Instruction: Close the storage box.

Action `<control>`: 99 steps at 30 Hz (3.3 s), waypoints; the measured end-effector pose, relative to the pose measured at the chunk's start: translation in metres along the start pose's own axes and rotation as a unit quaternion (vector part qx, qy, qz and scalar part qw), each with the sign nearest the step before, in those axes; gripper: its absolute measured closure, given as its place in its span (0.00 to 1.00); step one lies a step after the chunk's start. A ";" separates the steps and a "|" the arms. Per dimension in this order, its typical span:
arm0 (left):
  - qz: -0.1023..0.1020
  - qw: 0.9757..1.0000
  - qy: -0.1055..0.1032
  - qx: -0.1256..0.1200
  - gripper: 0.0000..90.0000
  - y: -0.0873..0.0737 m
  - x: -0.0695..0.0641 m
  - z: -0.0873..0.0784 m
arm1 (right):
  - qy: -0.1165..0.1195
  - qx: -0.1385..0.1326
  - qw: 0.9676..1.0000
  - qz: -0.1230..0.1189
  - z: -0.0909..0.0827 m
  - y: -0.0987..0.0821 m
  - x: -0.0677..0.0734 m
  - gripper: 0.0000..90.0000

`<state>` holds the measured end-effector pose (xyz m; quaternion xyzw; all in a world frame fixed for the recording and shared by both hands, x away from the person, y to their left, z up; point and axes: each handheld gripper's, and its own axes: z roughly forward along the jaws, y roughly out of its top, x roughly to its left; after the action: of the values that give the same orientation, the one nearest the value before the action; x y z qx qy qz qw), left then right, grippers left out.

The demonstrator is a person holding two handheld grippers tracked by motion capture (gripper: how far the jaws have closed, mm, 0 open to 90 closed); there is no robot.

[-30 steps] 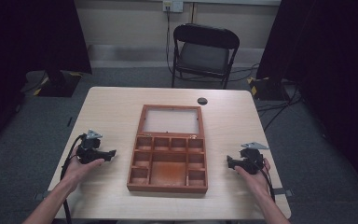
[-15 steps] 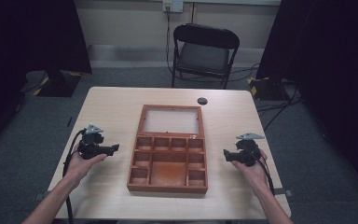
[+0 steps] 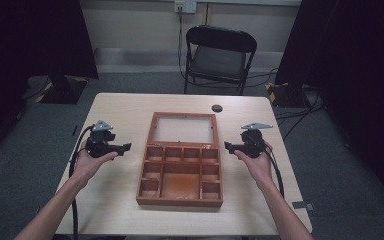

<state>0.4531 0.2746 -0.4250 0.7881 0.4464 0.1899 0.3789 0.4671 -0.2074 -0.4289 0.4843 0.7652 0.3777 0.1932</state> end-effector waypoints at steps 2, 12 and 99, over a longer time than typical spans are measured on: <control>-0.003 1.000 -0.009 0.001 0.23 0.008 0.001 0.005 | 0.004 -0.006 1.000 -0.004 0.007 0.015 0.002 0.23; -0.065 0.997 -0.047 0.015 0.28 0.016 -0.001 0.052 | 0.059 0.014 0.998 0.002 0.050 0.016 0.017 0.26; -0.144 0.977 -0.136 0.073 0.15 0.036 -0.019 0.122 | 0.081 0.011 0.992 0.099 0.090 0.011 0.027 0.13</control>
<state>0.5407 0.1947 -0.4752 0.7594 0.5120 -0.0087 0.4013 0.5209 -0.1453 -0.4765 0.5275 0.7306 0.4248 0.0873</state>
